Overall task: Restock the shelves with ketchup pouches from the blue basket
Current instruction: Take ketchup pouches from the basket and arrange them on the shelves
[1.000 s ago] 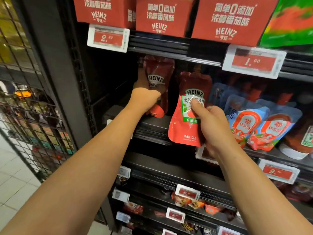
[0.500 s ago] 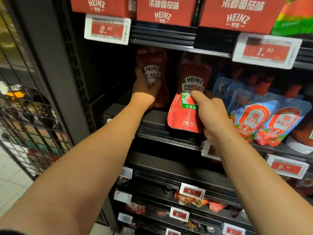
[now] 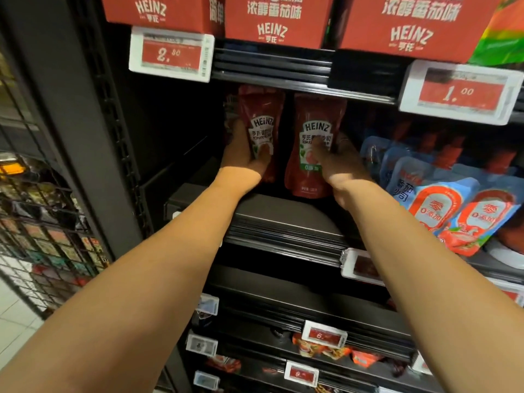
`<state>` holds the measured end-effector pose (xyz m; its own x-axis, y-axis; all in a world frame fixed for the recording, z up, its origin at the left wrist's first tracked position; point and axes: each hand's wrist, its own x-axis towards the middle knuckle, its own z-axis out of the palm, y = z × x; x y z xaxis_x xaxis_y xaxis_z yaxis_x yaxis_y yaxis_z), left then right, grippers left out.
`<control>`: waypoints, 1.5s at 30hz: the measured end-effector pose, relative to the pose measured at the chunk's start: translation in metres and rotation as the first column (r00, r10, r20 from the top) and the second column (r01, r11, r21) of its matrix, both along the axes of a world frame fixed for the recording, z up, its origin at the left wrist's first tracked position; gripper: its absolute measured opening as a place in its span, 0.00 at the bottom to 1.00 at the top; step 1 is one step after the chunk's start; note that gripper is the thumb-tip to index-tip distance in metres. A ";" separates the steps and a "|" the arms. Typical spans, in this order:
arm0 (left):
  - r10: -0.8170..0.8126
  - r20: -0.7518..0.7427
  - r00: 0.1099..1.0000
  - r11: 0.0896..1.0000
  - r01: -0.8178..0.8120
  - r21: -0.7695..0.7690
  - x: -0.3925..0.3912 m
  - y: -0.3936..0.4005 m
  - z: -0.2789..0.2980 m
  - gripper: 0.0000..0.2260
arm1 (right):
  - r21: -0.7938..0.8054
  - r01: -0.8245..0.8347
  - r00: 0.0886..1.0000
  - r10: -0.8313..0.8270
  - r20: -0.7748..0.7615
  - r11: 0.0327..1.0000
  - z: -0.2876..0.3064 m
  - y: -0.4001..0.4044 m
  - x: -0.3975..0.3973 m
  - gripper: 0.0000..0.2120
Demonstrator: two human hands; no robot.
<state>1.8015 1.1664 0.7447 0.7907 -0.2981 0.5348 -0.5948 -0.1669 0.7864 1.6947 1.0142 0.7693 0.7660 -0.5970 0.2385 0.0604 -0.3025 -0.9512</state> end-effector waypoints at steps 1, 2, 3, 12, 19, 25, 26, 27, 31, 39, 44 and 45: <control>-0.015 0.026 1.000 1.000 0.015 0.016 0.001 -0.001 -0.001 0.27 | 0.050 -0.035 0.999 0.036 -0.007 0.998 0.001 -0.003 0.005 0.15; -0.030 0.040 0.999 0.999 0.029 0.025 0.002 -0.002 -0.003 0.27 | 0.095 -0.069 0.998 0.070 -0.007 0.993 0.000 -0.006 0.010 0.15; -0.039 0.046 0.998 0.999 0.037 0.030 0.003 -0.002 -0.003 0.26 | 0.127 -0.091 0.996 0.092 0.002 0.988 0.000 -0.008 0.016 0.16; 0.044 0.010 0.999 0.991 -0.044 0.126 0.012 -0.001 -0.007 0.30 | -0.091 0.125 0.990 -0.119 0.072 0.988 -0.021 0.009 0.044 0.46; 0.079 0.000 0.997 0.979 -0.077 0.189 0.013 -0.003 -0.007 0.34 | -0.145 0.261 0.965 -0.255 0.058 0.954 -0.032 -0.008 0.045 0.52; 0.110 0.040 0.993 0.966 -0.117 0.229 0.010 -0.011 -0.006 0.37 | -0.279 0.338 0.937 -0.350 0.005 0.899 -0.032 -0.005 0.046 0.56; 0.112 0.045 0.993 0.959 -0.120 0.258 0.010 -0.015 -0.004 0.37 | -0.279 0.338 0.937 -0.350 0.008 0.899 -0.032 -0.005 0.046 0.55; 0.110 0.041 0.993 0.952 -0.117 0.283 0.010 -0.019 -0.001 0.37 | -0.276 0.338 0.937 -0.350 0.006 0.900 -0.031 -0.006 0.046 0.55; 0.097 0.021 0.995 0.916 -0.098 0.390 0.011 -0.039 0.006 0.39 | -0.270 0.346 0.933 -0.359 0.003 0.898 -0.030 -0.006 0.044 0.54; 0.057 0.146 0.988 0.867 -0.121 0.483 0.023 -0.054 -0.004 0.22 | -0.437 0.211 0.961 -0.268 -0.072 0.874 -0.031 -0.007 0.045 0.28; 0.089 0.088 0.992 0.918 -0.116 0.378 0.023 -0.050 -0.004 0.32 | -0.458 0.299 0.911 -0.393 -0.124 0.837 -0.030 -0.003 0.038 0.40; 0.087 0.054 0.995 0.933 -0.100 0.347 0.023 -0.049 -0.004 0.33 | -0.467 0.321 0.897 -0.423 -0.129 0.824 -0.030 0.000 0.036 0.44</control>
<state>1.8242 1.1177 0.7409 0.8056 -0.3970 0.4398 -0.5909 -0.4829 0.6463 1.7304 1.0147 0.7389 0.5679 -0.7257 0.3884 -0.3317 -0.6336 -0.6989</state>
